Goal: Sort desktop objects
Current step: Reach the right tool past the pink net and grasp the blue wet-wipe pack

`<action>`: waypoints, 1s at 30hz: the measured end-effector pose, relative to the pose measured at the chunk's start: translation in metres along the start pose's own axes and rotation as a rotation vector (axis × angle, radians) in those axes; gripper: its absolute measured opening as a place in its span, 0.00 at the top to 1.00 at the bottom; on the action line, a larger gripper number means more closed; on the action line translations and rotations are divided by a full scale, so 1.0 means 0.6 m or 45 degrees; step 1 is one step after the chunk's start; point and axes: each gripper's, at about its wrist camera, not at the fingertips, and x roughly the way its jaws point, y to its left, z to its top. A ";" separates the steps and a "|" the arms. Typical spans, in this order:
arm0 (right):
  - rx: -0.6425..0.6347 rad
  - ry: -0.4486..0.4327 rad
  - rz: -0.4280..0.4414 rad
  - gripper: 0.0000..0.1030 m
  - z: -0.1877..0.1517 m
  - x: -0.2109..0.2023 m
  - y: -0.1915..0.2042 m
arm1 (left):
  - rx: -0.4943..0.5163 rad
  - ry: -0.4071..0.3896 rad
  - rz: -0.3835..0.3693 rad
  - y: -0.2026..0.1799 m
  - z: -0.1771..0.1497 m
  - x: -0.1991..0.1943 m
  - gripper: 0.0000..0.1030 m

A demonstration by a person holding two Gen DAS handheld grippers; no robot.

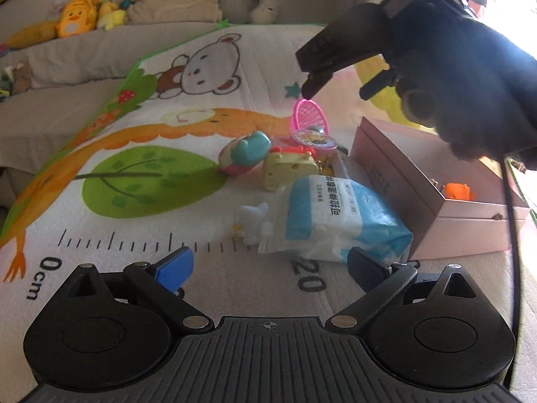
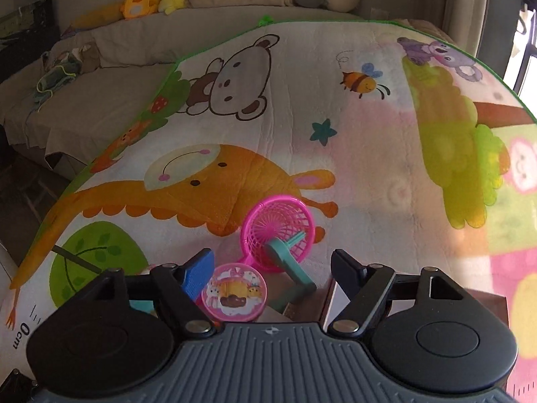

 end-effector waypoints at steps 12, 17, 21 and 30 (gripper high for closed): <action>0.151 0.231 -0.217 0.22 0.086 0.195 -0.027 | -0.121 -0.004 0.030 0.040 0.006 -0.016 0.01; 0.147 0.284 -0.131 0.38 0.065 0.195 -0.015 | -0.085 -0.010 -0.004 0.031 0.004 -0.020 0.00; 0.115 0.297 -0.046 0.40 0.054 0.163 0.002 | -0.038 0.005 -0.036 0.020 0.001 -0.020 0.00; -0.007 0.305 0.209 0.41 -0.018 0.058 0.068 | 0.081 0.088 -0.112 -0.017 -0.027 -0.038 0.00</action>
